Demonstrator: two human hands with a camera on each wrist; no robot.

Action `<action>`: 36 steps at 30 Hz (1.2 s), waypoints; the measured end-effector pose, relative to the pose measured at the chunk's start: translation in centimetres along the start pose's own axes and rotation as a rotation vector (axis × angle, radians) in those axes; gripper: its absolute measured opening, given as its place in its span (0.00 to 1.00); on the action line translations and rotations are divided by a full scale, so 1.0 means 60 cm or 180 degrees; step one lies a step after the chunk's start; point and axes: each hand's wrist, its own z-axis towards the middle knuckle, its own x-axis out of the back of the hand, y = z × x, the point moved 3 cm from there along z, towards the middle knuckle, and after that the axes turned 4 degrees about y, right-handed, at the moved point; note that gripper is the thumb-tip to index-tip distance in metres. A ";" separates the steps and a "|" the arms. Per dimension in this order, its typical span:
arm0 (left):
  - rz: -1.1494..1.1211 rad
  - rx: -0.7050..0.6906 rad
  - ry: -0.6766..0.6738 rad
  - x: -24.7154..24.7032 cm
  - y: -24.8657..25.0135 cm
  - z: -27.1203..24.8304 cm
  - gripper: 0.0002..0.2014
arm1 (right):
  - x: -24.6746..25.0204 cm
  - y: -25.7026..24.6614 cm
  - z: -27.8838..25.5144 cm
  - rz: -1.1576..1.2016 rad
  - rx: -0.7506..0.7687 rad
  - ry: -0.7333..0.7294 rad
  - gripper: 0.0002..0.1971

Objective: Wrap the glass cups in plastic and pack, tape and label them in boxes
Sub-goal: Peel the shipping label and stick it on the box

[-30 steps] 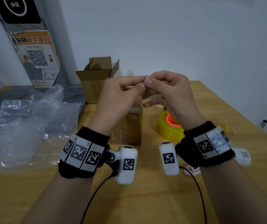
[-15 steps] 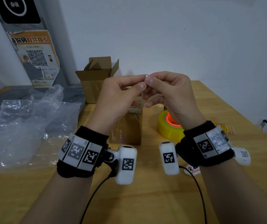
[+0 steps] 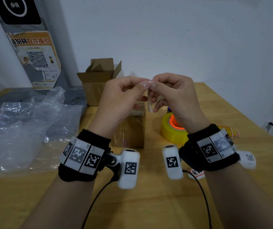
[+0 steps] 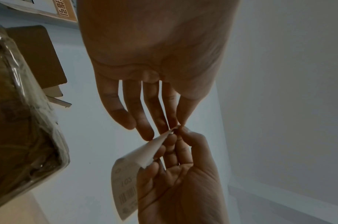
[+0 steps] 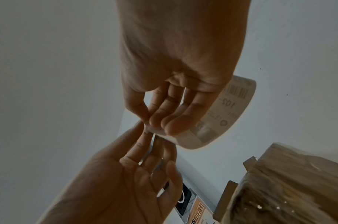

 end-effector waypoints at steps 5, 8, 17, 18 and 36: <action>0.0102 0.0089 0.0136 0.002 -0.007 0.004 0.05 | 0.000 0.001 0.001 -0.0035 0.0010 0.0051 0.06; 0.0074 0.0232 0.0213 0.004 -0.010 0.006 0.07 | -0.001 0.003 0.002 0.0005 -0.0027 0.0114 0.07; -0.0652 0.0914 0.0474 0.015 -0.023 0.011 0.09 | 0.005 0.006 0.003 0.0389 -0.0548 0.0565 0.07; -0.0748 0.0956 0.0534 0.016 -0.026 0.012 0.08 | 0.006 0.007 0.004 0.0466 -0.0611 0.0604 0.07; -0.2781 0.1476 0.0758 0.028 -0.049 0.027 0.12 | 0.040 0.043 0.020 0.2466 -0.1226 0.1475 0.05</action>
